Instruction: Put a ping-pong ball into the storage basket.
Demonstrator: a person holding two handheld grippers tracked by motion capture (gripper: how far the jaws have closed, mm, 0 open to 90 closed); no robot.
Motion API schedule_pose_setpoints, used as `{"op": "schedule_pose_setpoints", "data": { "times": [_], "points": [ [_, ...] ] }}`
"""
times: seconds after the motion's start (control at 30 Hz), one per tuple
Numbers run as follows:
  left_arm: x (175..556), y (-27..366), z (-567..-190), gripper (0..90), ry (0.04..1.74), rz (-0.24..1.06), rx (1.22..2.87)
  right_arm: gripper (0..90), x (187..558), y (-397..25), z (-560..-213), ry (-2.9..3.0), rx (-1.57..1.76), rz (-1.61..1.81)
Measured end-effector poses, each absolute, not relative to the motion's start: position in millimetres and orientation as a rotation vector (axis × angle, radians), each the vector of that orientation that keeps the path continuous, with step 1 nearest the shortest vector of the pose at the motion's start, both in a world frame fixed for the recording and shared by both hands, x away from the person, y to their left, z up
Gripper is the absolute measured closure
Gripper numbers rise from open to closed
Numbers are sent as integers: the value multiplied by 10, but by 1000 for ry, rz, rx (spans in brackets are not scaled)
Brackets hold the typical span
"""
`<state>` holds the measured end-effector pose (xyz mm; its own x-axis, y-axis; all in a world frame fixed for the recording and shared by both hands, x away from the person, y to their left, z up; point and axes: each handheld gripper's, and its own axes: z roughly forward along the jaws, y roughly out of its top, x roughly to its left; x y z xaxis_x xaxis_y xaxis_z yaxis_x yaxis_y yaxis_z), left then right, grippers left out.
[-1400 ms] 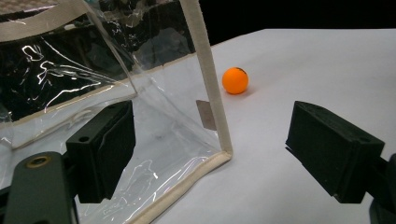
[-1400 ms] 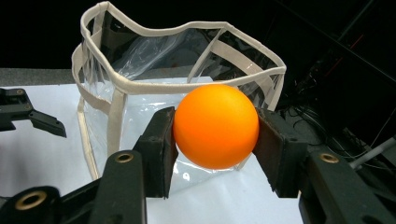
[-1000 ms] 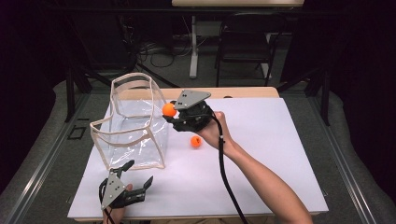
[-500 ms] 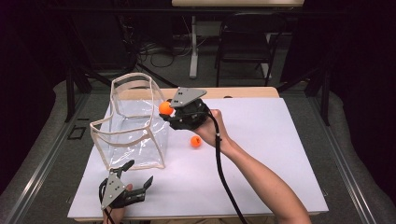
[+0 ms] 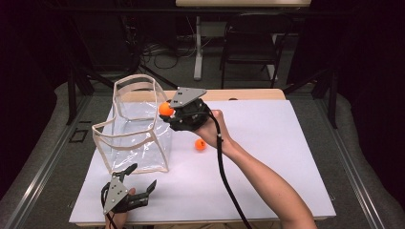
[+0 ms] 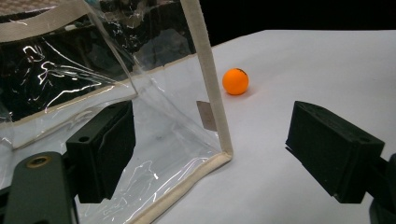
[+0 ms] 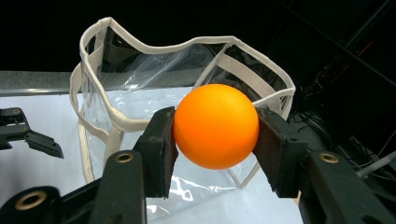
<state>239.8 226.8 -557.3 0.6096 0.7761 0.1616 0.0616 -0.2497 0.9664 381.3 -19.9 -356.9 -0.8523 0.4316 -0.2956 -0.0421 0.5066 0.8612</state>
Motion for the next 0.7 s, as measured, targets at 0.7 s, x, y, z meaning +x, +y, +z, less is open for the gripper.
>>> {"op": "schedule_pose_setpoints", "data": {
  "times": [0.7],
  "points": [
    [2396, 2268, -5572, 155, 693, 789, 1708, 506, 3866, -86, -3537, 2285, 308, 1316]
  ]
}}
